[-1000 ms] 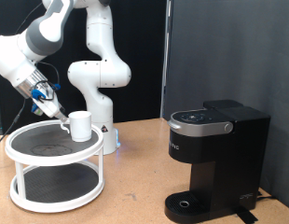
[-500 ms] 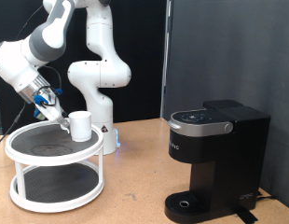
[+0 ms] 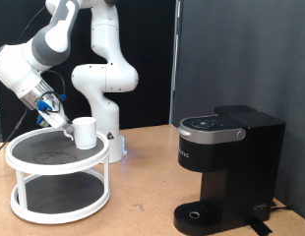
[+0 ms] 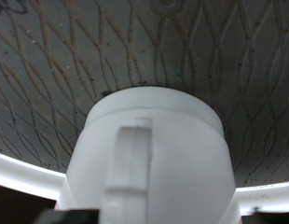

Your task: Make a cup of coffee with the keurig machine

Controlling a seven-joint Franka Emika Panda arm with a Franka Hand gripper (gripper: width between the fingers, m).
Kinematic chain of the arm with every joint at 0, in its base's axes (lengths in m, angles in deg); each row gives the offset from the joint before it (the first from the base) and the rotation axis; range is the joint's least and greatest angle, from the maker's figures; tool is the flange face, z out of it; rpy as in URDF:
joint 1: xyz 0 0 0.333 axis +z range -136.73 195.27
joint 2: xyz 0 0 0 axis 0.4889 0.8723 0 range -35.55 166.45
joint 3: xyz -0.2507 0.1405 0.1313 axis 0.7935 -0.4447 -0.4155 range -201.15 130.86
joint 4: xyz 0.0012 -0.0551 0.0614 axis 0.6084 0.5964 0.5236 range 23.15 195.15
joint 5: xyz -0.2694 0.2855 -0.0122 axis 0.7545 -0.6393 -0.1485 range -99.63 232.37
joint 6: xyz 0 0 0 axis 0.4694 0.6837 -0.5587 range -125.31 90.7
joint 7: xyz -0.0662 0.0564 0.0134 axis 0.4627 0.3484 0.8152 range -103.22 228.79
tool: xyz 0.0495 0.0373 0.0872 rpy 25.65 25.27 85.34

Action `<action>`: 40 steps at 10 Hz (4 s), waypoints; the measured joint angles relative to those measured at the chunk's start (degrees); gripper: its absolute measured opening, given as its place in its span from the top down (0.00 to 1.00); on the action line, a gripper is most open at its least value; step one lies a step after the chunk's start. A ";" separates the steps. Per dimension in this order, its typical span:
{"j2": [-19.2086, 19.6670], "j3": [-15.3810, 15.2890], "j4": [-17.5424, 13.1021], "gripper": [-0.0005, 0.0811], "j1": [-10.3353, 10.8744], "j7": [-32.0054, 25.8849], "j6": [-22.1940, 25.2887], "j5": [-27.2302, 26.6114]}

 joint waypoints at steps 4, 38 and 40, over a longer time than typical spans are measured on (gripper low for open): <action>0.00 0.00 0.35 0.97 0.00 -0.36 -0.48 -0.01; 4.86 -22.08 -1.79 0.99 8.10 27.32 -19.09 -25.38; 7.98 -24.78 -1.89 0.99 8.83 29.71 -23.89 -25.77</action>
